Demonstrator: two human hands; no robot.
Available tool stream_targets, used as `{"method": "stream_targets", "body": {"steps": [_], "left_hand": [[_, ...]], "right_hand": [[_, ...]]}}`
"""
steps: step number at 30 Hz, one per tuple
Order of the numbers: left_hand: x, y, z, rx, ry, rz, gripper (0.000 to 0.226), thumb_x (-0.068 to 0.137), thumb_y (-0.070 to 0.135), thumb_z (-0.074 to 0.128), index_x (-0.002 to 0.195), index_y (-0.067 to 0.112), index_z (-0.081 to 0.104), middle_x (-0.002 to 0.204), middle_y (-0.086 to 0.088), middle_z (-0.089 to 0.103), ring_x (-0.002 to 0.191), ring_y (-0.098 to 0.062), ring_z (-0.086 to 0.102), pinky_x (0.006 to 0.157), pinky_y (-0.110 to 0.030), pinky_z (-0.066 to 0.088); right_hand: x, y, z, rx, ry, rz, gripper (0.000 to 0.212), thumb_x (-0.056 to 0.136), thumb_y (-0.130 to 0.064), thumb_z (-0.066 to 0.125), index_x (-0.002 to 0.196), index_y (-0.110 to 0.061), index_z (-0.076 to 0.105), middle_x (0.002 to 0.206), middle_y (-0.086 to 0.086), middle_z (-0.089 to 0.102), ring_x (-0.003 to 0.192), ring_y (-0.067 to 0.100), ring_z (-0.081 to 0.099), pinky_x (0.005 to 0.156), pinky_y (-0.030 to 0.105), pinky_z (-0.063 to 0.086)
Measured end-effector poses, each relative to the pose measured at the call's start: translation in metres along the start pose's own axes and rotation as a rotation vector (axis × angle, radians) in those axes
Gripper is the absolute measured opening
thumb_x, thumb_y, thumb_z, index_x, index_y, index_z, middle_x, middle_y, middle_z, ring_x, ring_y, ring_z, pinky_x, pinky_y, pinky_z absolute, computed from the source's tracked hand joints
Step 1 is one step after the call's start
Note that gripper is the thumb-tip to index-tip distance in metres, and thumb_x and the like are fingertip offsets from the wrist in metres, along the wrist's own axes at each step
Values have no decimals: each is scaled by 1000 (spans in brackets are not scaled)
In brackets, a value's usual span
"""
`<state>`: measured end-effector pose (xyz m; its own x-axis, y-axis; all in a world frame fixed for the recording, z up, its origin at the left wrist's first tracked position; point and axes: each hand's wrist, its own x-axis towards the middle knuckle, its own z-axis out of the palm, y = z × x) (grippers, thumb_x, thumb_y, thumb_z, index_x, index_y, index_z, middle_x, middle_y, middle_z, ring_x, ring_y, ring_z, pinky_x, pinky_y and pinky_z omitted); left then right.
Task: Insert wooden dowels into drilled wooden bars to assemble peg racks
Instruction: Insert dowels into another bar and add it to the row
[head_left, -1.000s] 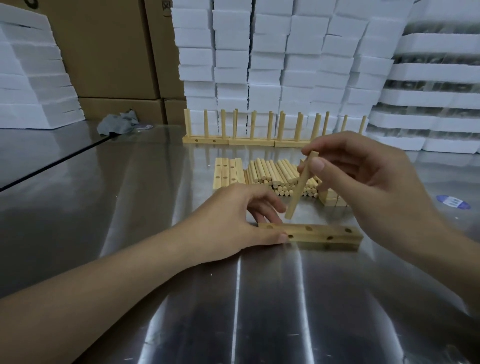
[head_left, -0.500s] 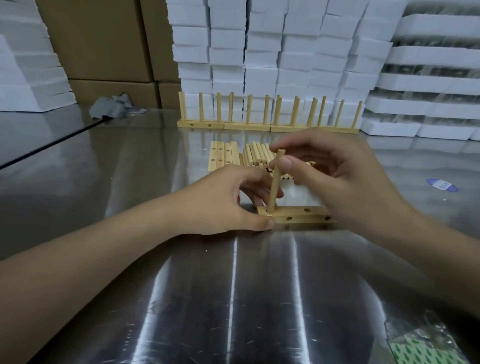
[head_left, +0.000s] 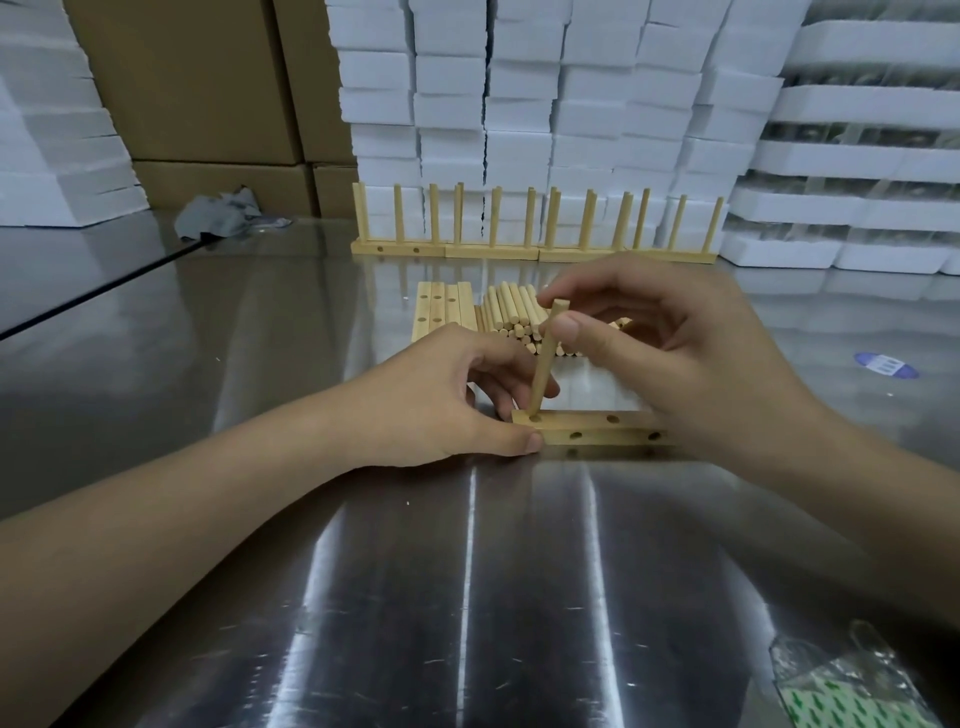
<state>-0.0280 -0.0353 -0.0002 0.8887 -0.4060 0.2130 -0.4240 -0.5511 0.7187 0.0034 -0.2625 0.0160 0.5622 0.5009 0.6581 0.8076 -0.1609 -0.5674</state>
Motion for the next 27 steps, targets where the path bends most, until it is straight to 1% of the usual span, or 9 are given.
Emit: {"method": "stream_targets", "body": {"steps": [3,7,9,13,18,20,22,25,27], "left_hand": [[-1,0,0,7,0,0,31,85,17,89,113,23,78,100,7,75,87,-9,67,70,-11,47],[0,0,0,3,-1,-10,30,85,16,89,113,21,79,88,16,72,83,-4,66,69,-10,46],[0,0,-1,4,-4,-9,30,85,15,89,112,21,79,89,15,72,83,-4,66,69,-10,46],[0,1,0,2,-7,0,29,85,14,89,111,20,79,91,10,73,83,-7,66,68,-9,45],[1,0,1,0,-7,3,27,85,15,89,110,20,80,91,8,74,83,-9,66,68,-9,44],[1,1,1,-3,-13,1,27,85,16,89,110,19,79,92,6,74,84,-11,67,68,-10,45],[0,0,1,-5,-13,-2,25,85,17,90,108,19,79,91,9,72,82,-6,66,67,-10,45],[0,1,0,-33,-17,-4,27,85,16,90,106,23,76,87,14,70,78,-1,64,67,-11,46],[0,2,1,-80,-17,-9,37,84,13,90,115,18,72,92,6,69,83,-6,66,69,-13,48]], "right_hand": [[0,-3,-2,11,-56,-27,15,102,-18,70,114,-25,75,104,-8,77,97,18,76,81,26,59],[0,-3,-5,-18,-78,-55,17,102,-18,68,116,-26,75,106,-9,77,101,20,75,87,36,61],[0,-2,-5,3,-77,-49,17,102,-18,69,115,-26,76,106,-9,77,100,19,76,87,34,62],[2,-1,0,55,-57,11,14,100,-17,73,110,-27,75,99,-8,77,89,16,76,78,20,58],[3,4,5,94,-24,97,7,101,-20,70,107,-23,72,96,-7,76,82,13,73,69,21,55],[1,6,6,101,-17,135,11,99,-27,69,109,-26,73,98,-7,76,88,11,73,73,24,57],[-2,8,8,86,-62,146,12,96,-29,72,107,-29,76,98,-9,77,94,11,74,80,23,58],[-3,9,13,150,-135,137,11,96,-18,76,101,-27,79,94,-5,80,92,14,78,81,20,58],[-2,11,14,150,-122,126,10,94,-16,78,98,-24,80,90,-5,81,86,11,78,74,14,56]]}}
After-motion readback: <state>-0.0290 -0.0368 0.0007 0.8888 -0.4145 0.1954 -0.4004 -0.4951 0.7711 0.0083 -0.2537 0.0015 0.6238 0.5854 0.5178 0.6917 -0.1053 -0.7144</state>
